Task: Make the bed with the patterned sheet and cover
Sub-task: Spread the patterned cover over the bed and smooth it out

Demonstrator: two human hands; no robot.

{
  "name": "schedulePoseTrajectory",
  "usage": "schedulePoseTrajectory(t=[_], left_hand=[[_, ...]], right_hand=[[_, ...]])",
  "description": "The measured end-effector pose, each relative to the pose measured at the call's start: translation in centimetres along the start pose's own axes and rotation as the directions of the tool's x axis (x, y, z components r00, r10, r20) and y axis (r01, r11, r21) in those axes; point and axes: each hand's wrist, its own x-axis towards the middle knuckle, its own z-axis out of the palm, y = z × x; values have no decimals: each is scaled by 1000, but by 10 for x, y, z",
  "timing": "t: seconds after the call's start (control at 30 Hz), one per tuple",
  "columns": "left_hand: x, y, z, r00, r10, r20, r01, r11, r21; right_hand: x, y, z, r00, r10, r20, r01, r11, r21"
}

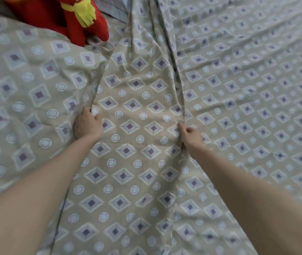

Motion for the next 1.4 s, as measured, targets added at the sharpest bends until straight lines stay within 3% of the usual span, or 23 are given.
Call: schedulePoseTrajectory(t=[0.17,0.3,0.47,0.73,0.9,1.1,1.17,1.27,1.4], left_hand=[[-46,-50,-4,994,-5,114,1,999,36],[-83,-84,-12,982,-66,175,66,998,10],[-135,-126,-10,967,-165,193,176,983,-43],[-203,-186,8,946,-300,118,304,953,-15],[-239,-213,20,905,-426,10,425,904,53],[-233,-233,14,903,-430,-24,428,889,161],[-232,-235,18,911,-409,-52,411,896,170],[-239,-242,29,922,-376,-92,383,920,86],[-258,-266,31,936,-348,48,350,936,-43]], right_hand=[[-57,51,3,982,146,123,-156,985,71],[-87,81,12,943,269,197,-276,961,6],[-110,101,27,922,284,264,-246,955,-166],[-138,130,25,825,381,418,-334,925,-182],[-177,178,17,686,427,589,-274,902,-335],[-205,230,24,622,379,685,-213,924,-317],[-210,236,30,633,363,684,-217,931,-294],[-213,249,36,668,360,652,-159,924,-347],[-219,258,29,605,401,688,-103,896,-432]])
